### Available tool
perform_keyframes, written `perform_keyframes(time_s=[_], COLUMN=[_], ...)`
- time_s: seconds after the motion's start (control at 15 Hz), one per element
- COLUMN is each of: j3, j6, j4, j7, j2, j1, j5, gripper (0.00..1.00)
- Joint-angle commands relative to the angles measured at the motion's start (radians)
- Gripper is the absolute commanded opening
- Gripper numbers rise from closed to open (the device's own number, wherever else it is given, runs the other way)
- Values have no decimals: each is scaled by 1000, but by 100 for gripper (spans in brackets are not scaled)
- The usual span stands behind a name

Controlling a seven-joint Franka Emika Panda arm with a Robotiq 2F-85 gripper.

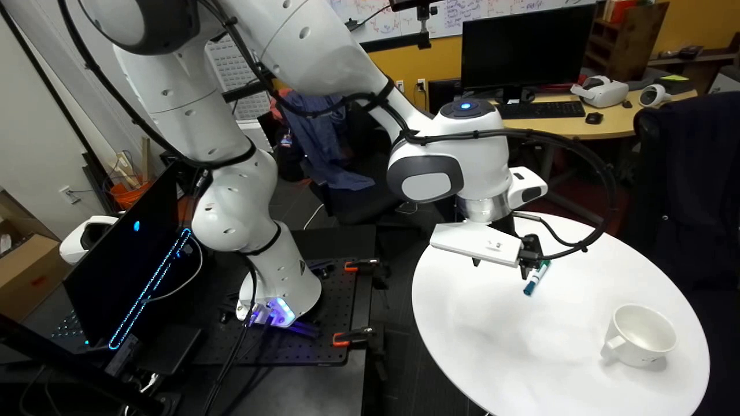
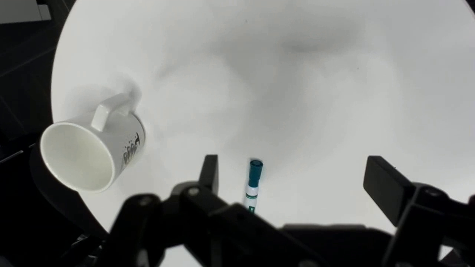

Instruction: Put the marker in the white cup

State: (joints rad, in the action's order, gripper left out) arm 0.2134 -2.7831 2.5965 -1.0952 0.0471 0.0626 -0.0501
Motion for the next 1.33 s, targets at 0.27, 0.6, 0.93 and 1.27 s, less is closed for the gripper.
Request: perform_keyframes(time_s=[0.27,0.6,0.93,1.27], j3=[-45,-88,-162,-223], j6=[2,-5,-2,-16], j4=[-7,-67,-160,-258], j7=[1,-52,-86,-53], j2=[-3,-79,-182,-307], j1=[-47,-46,-67,-110], j5=[1,99,158,108], gripper=[100,100,100,100])
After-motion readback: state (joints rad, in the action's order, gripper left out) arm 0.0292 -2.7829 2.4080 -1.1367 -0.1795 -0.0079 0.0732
